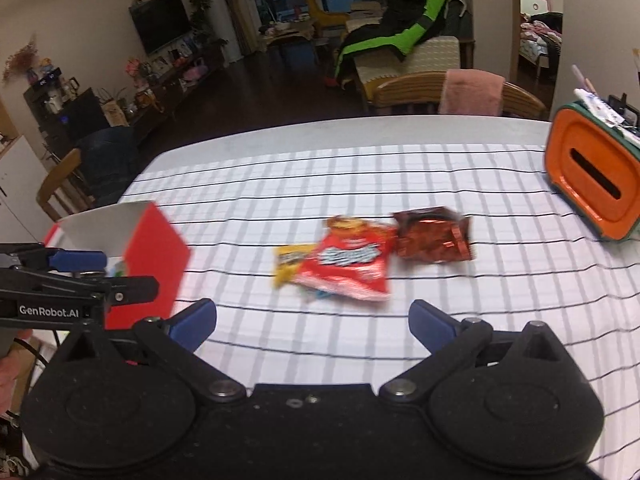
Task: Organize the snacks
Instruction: 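Withdraw both tools from the box back to the snack pile, then grasp the yellow sesame candy with left tool while right grasps brown chocolate bag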
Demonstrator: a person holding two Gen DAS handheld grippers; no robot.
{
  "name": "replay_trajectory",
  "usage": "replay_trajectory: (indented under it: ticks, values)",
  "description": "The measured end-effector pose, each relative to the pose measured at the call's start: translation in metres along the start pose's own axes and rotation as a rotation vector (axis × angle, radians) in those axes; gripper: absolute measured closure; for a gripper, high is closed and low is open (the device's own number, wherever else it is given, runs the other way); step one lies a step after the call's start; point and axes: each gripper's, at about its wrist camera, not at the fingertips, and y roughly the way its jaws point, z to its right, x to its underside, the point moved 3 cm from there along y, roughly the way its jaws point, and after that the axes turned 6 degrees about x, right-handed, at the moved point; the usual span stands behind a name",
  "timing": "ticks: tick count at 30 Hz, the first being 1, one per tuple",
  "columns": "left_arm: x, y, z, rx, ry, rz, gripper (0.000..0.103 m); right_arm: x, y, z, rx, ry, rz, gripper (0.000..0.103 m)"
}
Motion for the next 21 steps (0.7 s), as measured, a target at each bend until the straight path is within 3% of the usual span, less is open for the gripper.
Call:
replay_trajectory:
  ticks: [9, 21]
  values:
    - [-0.029, 0.066, 0.02, -0.021, -0.043, -0.088, 0.018, -0.027, 0.042, 0.068, 0.058, 0.037, -0.042, 0.0]
    - [-0.048, 0.146, 0.017, -0.043, -0.175, -0.218, 0.018, -0.063, 0.113, 0.098, 0.096, 0.078, -0.136, 0.0]
